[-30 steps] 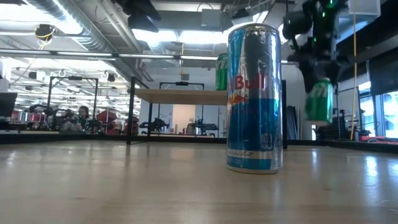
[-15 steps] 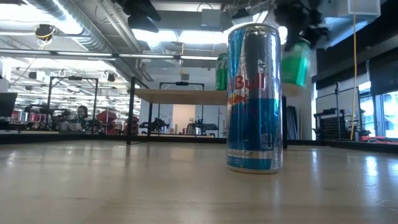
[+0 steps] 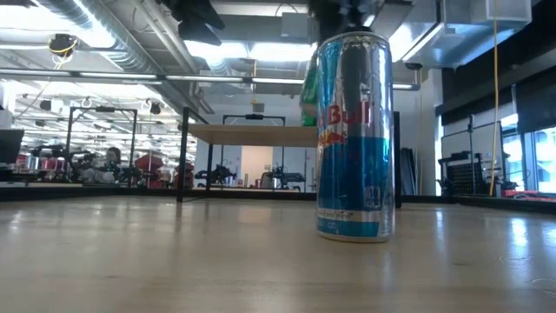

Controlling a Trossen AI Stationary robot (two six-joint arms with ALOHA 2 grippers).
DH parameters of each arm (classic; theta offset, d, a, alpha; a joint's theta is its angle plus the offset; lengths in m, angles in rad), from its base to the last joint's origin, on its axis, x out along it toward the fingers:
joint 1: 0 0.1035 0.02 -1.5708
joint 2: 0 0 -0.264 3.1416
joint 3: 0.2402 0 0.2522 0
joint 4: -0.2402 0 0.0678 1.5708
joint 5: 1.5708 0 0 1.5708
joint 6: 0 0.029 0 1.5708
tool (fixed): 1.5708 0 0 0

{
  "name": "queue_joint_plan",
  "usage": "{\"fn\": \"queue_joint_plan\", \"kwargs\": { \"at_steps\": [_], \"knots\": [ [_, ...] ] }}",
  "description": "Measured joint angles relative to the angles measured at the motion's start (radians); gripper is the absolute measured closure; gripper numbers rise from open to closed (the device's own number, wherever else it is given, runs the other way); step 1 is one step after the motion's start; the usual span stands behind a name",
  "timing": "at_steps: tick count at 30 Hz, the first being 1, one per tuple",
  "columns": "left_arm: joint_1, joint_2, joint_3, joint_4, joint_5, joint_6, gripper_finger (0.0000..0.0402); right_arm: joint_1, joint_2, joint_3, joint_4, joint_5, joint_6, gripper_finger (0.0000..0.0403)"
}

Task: Place canned beverage on shelf
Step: Put the green soda can on the shelf aligned with the other green soda can

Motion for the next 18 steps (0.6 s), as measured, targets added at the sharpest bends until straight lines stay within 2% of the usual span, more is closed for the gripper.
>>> {"fn": "queue_joint_plan", "kwargs": {
  "at_steps": [4, 7, 18],
  "knots": [
    [0.0, 0.0, 0.0, 0.0, 0.0, 0.0, 0.0088, -0.001, 0.121, 0.146, -0.075, 0.059, -0.025, 0.0144],
    [0.0, 0.0, 0.0, 0.0, 0.0, -0.001, 0.0088, -0.009, 0.181, 0.204, -0.093, 0.09, -0.028, 0.0144],
    [0.0, 0.0, 0.0, 0.001, -0.001, 0.0, 0.0088, -0.062, 0.199, 0.223, -0.093, 0.18, -0.031, 0.0144]
  ]
}}
